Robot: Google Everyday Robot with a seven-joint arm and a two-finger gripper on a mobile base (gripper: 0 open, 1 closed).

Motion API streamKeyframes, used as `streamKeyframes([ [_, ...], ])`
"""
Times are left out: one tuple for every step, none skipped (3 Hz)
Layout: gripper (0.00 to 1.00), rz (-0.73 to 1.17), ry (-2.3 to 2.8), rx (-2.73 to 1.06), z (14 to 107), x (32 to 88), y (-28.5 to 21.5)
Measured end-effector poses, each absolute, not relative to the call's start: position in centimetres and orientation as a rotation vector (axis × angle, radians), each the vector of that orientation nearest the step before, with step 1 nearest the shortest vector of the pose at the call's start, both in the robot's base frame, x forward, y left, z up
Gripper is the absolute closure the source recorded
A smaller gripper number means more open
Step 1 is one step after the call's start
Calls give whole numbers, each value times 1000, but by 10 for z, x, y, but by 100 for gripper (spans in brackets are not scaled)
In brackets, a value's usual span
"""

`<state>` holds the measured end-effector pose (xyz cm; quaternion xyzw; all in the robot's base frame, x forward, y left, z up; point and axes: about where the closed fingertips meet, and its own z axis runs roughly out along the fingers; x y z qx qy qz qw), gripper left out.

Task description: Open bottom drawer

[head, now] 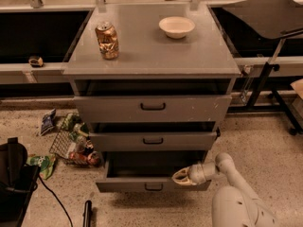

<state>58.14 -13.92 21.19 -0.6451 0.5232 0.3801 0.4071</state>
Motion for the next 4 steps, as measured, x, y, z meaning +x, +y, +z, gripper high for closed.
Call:
streamKeyframes([
  [11,958,1319,-1627,212,581,-139],
  [0,958,1319,-1627,212,581,-139],
  [0,969,1310,-1653,208,577,-132],
  [0,894,1342,-1762,210,586,-131],
])
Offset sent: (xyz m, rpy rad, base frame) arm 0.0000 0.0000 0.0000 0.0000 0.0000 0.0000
